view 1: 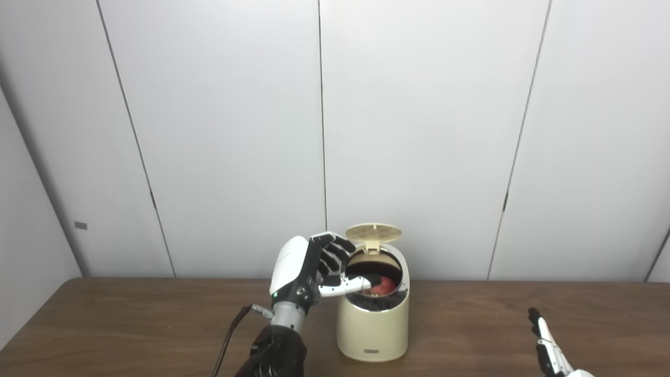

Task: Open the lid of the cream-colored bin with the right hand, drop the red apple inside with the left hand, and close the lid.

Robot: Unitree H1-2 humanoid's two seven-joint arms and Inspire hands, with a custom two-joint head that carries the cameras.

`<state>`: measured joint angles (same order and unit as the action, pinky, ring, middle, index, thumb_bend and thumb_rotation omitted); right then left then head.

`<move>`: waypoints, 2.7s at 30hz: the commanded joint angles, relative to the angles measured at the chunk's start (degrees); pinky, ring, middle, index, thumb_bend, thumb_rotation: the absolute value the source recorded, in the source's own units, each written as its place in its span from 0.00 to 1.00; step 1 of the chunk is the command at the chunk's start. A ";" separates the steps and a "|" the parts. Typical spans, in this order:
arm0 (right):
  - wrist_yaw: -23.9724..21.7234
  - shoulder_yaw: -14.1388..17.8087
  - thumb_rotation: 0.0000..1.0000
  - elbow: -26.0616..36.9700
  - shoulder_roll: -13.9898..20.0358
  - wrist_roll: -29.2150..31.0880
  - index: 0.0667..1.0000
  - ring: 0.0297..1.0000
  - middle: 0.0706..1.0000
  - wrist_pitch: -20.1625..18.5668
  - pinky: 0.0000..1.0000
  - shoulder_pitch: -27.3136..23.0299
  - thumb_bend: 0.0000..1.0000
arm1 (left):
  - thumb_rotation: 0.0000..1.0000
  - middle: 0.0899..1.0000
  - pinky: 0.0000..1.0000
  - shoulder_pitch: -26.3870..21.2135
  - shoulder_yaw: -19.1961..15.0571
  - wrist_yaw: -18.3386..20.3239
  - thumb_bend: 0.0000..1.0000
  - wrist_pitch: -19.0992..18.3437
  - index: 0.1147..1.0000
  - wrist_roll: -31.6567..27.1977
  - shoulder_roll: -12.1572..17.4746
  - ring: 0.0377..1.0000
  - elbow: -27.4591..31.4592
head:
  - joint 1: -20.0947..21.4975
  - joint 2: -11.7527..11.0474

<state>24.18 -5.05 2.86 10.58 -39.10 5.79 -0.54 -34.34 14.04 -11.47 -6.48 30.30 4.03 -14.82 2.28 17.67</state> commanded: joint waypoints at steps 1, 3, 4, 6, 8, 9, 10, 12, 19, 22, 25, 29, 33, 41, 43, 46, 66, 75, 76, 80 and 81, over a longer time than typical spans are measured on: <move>0.29 -2.08 0.81 -1.11 -4.71 0.67 0.99 0.92 0.95 0.17 0.84 2.12 0.80 | 0.29 0.51 0.44 -1.38 1.65 1.85 1.00 0.57 0.52 0.83 -0.69 0.49 0.38 | 0.05 -0.06; 0.30 -2.06 0.81 -0.85 -4.84 0.48 0.98 0.92 0.95 -0.17 0.83 2.20 0.80 | 0.27 0.52 0.44 -1.32 1.77 1.90 1.00 0.66 0.52 1.10 -0.79 0.49 0.38 | 0.02 -0.02; 0.23 -2.05 0.81 -0.73 -4.86 0.47 0.98 0.92 0.95 -0.35 0.83 2.27 0.80 | 0.27 0.52 0.43 -1.31 1.81 1.87 1.00 0.74 0.52 1.23 -0.85 0.49 0.36 | -0.01 0.03; 0.16 -2.12 0.81 -0.60 -4.75 0.58 0.98 0.92 0.95 -0.44 0.83 2.37 0.80 | 0.27 0.52 0.43 -1.28 1.80 1.95 1.00 0.63 0.52 1.30 -1.02 0.48 0.42 | -0.15 0.12; 0.19 -2.20 0.81 -0.57 -4.57 0.54 0.98 0.92 0.96 -0.32 0.84 2.39 0.79 | 0.27 0.52 0.44 -1.26 1.72 2.12 1.00 0.41 0.53 1.18 -1.16 0.49 0.58 | -0.15 0.12; 0.23 -2.22 0.81 -0.57 -4.52 0.49 0.98 0.92 0.96 -0.28 0.84 2.39 0.79 | 0.27 0.52 0.44 -1.25 1.69 2.15 1.00 0.38 0.53 1.13 -1.18 0.49 0.61 | -0.15 0.12; 0.22 -2.23 0.81 -0.54 -4.53 0.48 0.98 0.92 0.95 -0.32 0.84 2.39 0.79 | 0.27 0.52 0.44 -1.11 1.44 2.34 1.00 0.69 0.53 0.52 -1.20 0.49 0.78 | -0.15 0.12; 0.01 -2.21 0.81 -0.46 -4.59 0.63 0.98 0.92 0.96 -0.56 0.84 2.41 0.79 | 0.22 0.51 0.41 -0.36 0.77 2.75 1.00 1.56 0.51 -1.18 -1.19 0.47 1.86 | -0.32 0.12; 0.21 -2.06 0.81 -1.48 -4.36 0.82 0.98 0.91 0.95 -0.13 0.82 1.86 0.79 | 0.00 0.43 0.32 4.93 -2.35 0.08 0.51 7.26 0.44 -5.47 -1.72 0.40 8.53 | -0.39 -0.23; 0.15 -2.02 0.80 -1.65 -4.33 0.87 0.98 0.91 0.95 -0.13 0.82 1.76 0.79 | 0.00 0.43 0.31 6.89 -4.36 -0.25 0.50 9.62 0.43 -8.41 -2.21 0.40 10.96 | -0.26 -0.37; -0.15 -1.97 0.80 -1.56 -4.32 1.02 0.99 0.91 0.95 -0.41 0.82 1.76 0.79 | 0.00 0.42 0.30 9.11 -6.49 0.15 0.50 11.09 0.44 -11.76 -2.77 0.40 14.34 | -0.47 -0.28; 0.36 -2.07 0.81 -1.85 -4.23 0.42 0.98 0.90 0.94 -0.08 0.81 1.65 0.79 | 0.00 0.43 0.29 12.02 -8.20 0.78 0.50 11.58 0.45 -13.65 -3.20 0.39 19.10 | -0.32 -0.23; -0.14 -1.90 0.81 -1.68 -4.37 1.21 0.99 0.90 0.94 -0.25 0.80 1.70 0.80 | 0.00 0.43 0.31 14.50 -9.92 0.41 0.50 13.23 0.44 -14.91 -3.46 0.40 21.52 | -0.35 -0.23; -0.29 -1.69 0.79 -1.96 -4.01 1.60 0.99 0.90 0.94 0.35 0.81 1.60 0.78 | 0.07 0.58 0.50 19.62 -13.14 1.78 0.49 20.96 0.43 -19.65 -1.38 0.57 19.69 | -0.49 -0.06; -0.42 -1.68 0.79 -1.93 -3.87 1.69 0.99 0.91 0.95 0.43 0.81 1.61 0.79 | 0.08 0.62 0.54 21.05 -13.24 3.89 0.49 22.55 0.43 -22.86 -0.26 0.61 18.78 | -0.57 -0.02; -0.38 -1.78 0.80 -2.02 -3.53 1.86 0.99 0.91 0.95 1.21 0.81 1.49 0.78 | 0.69 0.76 0.71 24.07 -13.30 8.36 0.37 23.18 0.73 -29.37 1.46 0.77 17.99 | -0.43 0.17; -12.27 -1.02 0.91 11.76 2.02 -2.51 0.90 0.90 0.90 -1.29 0.83 -10.80 0.81 | 0.99 0.89 0.88 31.46 -14.06 11.25 0.33 28.25 0.88 -27.64 1.48 0.90 11.84 | 0.85 1.15; -21.14 -3.04 0.91 15.37 3.69 -11.02 0.87 0.92 0.88 -4.48 0.88 -23.59 0.84 | 0.97 0.88 0.87 31.30 -14.39 10.43 0.31 28.91 0.88 -25.33 0.99 0.89 10.84 | 1.82 1.86; -22.41 -3.24 0.91 15.70 3.60 -11.85 0.87 0.92 0.88 -5.05 0.88 -25.02 0.84 | 0.97 0.88 0.86 31.32 -14.37 10.39 0.30 29.15 0.87 -25.24 0.93 0.89 10.70 | 1.76 1.94; -26.64 -4.06 0.90 16.30 3.02 -13.84 0.87 0.94 0.88 -6.92 0.90 -29.54 0.86 | 0.96 0.88 0.84 31.43 -14.38 10.25 0.27 29.22 0.87 -24.89 0.68 0.87 10.73 | 1.60 2.19; -27.86 -4.34 0.90 16.23 2.94 -14.13 0.87 0.95 0.88 -7.37 0.92 -30.59 0.87 | 0.94 0.88 0.84 31.42 -14.40 10.23 0.28 29.26 0.87 -24.87 0.62 0.87 10.70 | 1.62 2.29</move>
<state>-2.61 -9.27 17.13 13.31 -52.52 -1.15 -28.10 -2.83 -0.31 -0.46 21.03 5.05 5.05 -2.23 3.87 20.04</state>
